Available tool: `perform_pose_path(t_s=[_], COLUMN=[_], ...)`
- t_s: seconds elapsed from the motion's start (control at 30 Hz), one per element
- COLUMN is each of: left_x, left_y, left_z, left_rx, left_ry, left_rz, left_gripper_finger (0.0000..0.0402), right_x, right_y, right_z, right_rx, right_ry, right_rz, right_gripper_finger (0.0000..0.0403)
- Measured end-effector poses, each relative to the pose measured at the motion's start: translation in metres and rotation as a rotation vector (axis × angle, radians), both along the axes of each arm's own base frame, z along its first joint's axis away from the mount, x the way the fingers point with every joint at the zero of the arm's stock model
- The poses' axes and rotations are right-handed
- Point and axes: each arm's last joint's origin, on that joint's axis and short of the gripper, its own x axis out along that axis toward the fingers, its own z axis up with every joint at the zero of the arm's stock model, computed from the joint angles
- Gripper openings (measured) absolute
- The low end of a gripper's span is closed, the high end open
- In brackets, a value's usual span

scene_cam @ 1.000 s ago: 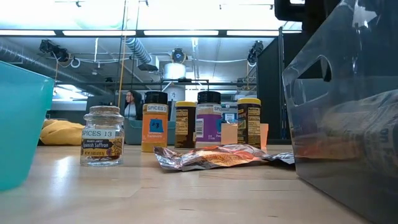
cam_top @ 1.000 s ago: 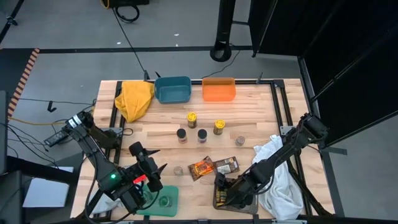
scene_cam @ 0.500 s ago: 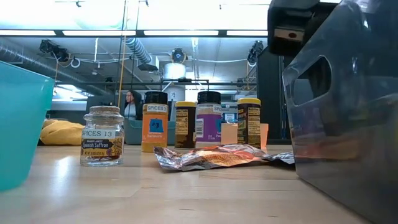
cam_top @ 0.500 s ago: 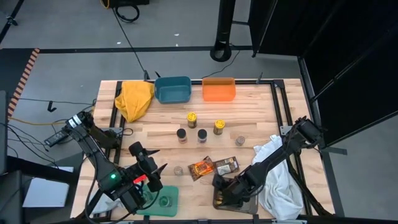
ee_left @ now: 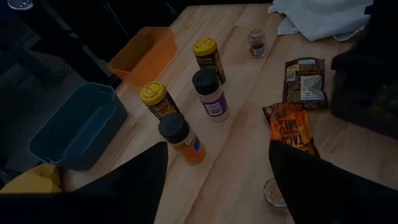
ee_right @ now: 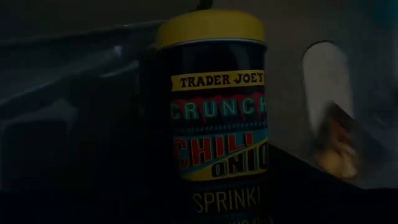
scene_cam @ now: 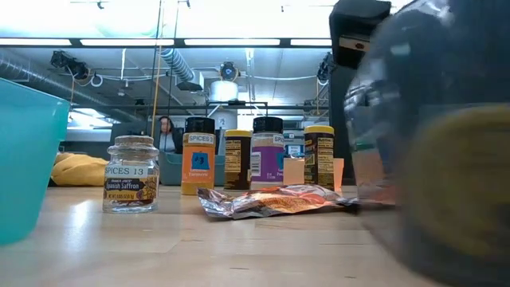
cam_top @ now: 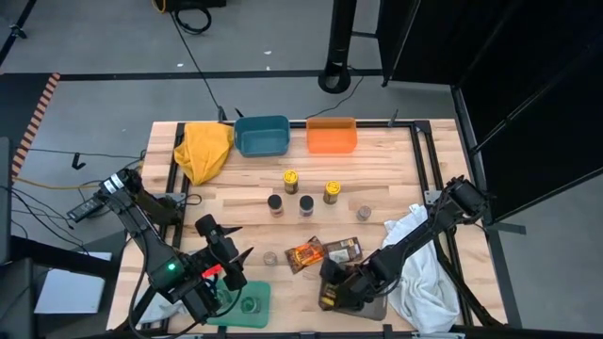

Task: Sort spices by type
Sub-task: Put the bottom right yellow seasoning bottle into the black bin

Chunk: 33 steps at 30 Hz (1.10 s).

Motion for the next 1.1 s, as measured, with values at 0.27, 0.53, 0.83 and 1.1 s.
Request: perform_pose_path(t_s=[0.27,0.53,0.83,1.1], left_x=[0.001,0.005,0.015,0.036], left_y=[0.0,-0.003,0.003,0.008], left_z=[0.001,0.004,0.011,0.015], left_rx=[0.022,0.04,0.145,0.121], left_ry=[-0.046,-0.153,-0.353,-0.468], left_rz=[0.005,0.01,0.066,0.145], left_gripper_finger=[0.0285,0.0285,0.0285,0.0285], right_x=[0.002,-0.004,0.004,0.016], right_y=[-0.013,-0.02,-0.031,-0.057], right_z=[0.031,0.07,0.133,0.171], right_rx=[0.055,0.252,0.515,0.669], right_ry=[-0.14,-0.228,-0.586,-0.831], right_rz=[-0.277,-0.427,-0.489,-0.532], right_gripper_finger=[0.0193,0.0193,0.0193,0.0194])
